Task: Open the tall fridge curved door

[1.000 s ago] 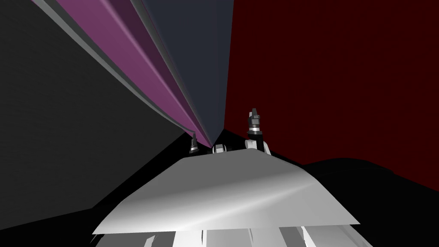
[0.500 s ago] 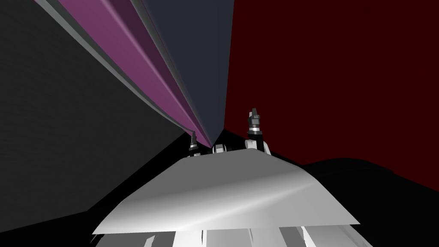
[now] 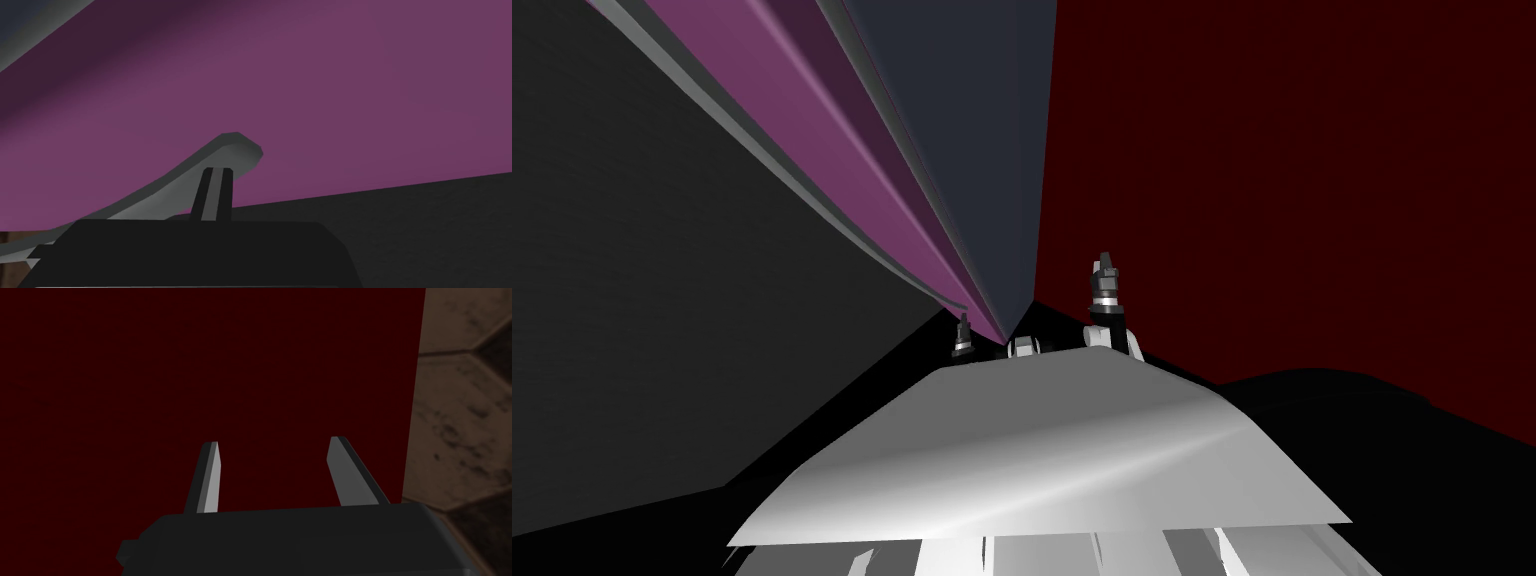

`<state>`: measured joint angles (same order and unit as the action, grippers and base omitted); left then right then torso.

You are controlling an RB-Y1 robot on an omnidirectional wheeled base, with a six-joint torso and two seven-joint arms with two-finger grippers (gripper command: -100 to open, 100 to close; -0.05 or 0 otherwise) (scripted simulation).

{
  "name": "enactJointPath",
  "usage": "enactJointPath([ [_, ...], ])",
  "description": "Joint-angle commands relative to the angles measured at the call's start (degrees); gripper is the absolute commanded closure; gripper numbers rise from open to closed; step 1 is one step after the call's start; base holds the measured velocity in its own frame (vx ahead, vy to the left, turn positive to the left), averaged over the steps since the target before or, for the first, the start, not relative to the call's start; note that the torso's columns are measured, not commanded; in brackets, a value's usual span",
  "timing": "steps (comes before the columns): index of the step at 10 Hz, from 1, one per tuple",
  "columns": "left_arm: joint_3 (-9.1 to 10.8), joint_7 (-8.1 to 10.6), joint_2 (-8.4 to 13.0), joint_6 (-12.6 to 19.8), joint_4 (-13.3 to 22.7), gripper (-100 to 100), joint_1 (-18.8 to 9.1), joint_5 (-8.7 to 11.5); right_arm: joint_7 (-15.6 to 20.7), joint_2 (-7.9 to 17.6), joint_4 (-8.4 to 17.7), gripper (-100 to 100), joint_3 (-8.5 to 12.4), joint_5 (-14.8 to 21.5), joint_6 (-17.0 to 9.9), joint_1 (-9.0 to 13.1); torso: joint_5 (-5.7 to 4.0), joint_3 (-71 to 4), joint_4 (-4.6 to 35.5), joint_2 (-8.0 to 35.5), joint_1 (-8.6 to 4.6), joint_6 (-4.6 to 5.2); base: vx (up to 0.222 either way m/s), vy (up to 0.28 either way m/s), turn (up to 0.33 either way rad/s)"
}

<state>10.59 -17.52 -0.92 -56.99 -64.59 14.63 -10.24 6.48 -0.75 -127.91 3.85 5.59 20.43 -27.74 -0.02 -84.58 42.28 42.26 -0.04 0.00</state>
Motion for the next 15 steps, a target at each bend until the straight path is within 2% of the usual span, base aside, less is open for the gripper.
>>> enactJointPath([
  [1,0.34,0.38,4.11,1.60,-0.85,-100,-0.28,-0.20,0.00,0.00,0.00,0,0.00,0.00,0.00,0.00,-0.01,0.04,0.02,0.06,-0.03,0.00,-0.013,-0.023,-0.004],
  [3,0.58,0.80,6.54,3.56,-2.30,-100,-0.25,-0.50,0.00,0.00,0.00,0,0.00,0.00,0.00,0.00,0.00,0.04,0.02,0.07,0.00,0.00,-0.018,-0.030,-0.005],
  [6,1.02,1.58,8.90,7.20,-4.93,-100,-0.21,-1.07,0.00,0.00,0.00,0,0.00,0.00,0.00,0.00,0.02,0.02,0.00,0.02,0.04,0.00,-0.023,-0.036,-0.006],
  [15,2.35,4.08,11.46,18.81,-12.92,-100,-0.14,-2.78,0.00,0.00,0.00,0,0.00,0.00,0.00,0.00,0.02,0.01,0.00,0.02,0.07,0.00,-0.024,-0.040,-0.007],
])
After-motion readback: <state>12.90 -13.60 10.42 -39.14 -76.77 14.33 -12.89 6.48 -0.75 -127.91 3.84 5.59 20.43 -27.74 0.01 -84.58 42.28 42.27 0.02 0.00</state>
